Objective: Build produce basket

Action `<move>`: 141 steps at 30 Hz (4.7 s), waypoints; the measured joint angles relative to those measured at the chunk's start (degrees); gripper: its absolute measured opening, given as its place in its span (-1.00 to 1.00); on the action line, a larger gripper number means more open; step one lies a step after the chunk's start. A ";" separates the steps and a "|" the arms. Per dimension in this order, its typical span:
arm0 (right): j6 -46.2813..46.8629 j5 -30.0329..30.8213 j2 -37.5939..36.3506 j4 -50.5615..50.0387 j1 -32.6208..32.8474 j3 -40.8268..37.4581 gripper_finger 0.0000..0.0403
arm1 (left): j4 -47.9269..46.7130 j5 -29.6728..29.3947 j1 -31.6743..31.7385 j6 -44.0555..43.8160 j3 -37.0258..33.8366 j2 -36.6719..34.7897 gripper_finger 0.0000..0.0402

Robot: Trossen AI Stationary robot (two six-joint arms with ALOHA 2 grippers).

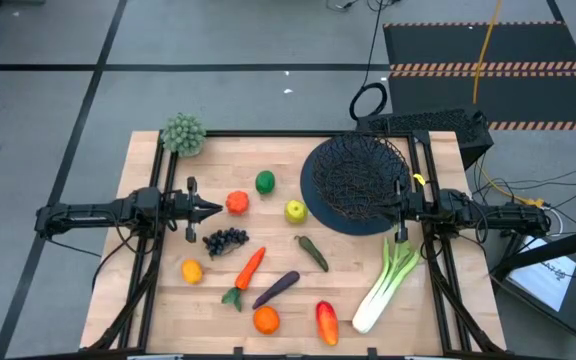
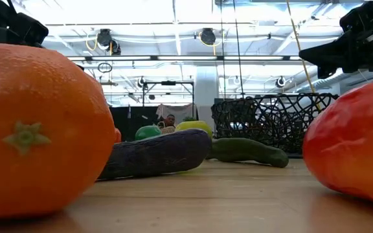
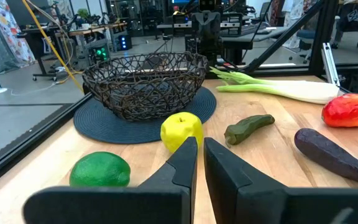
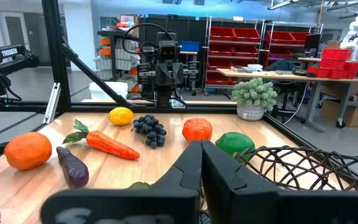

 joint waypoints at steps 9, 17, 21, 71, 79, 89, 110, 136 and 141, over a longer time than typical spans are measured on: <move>0.01 -0.02 0.01 0.00 -0.01 0.01 -1.00 | 0.02 0.00 0.00 0.00 0.00 -0.02 -0.84; 0.00 0.00 0.00 0.00 0.00 0.00 -1.00 | 0.01 0.00 0.01 0.00 0.00 -0.01 -0.84; 0.00 0.27 0.02 0.02 -0.02 0.01 -1.00 | 0.02 0.00 0.02 0.00 0.02 0.00 -0.84; 5.60 3.02 62.08 -31.55 0.15 87.89 -1.00 | 0.74 -0.07 0.00 0.00 -0.05 -0.02 -0.84; 7.61 3.02 65.30 -31.73 0.15 87.89 -1.00 | 2.73 -0.07 0.00 0.00 -0.07 -0.02 -0.84; 8.17 3.02 66.34 -31.79 0.15 87.89 -1.00 | 2.95 -1.01 0.00 -2.85 -0.07 0.00 -0.84; 8.15 3.04 66.29 -33.88 0.09 87.89 -1.00 | -12.62 -2.27 -0.48 -7.75 17.54 2.48 -0.99; 8.61 2.86 64.74 -37.82 0.09 87.84 -1.00 | -43.91 -2.45 -0.52 -9.56 90.86 51.09 -0.96; 8.66 2.85 63.96 -40.17 0.09 87.84 -1.00 | -44.30 -2.45 -0.52 -7.21 93.49 56.77 -0.98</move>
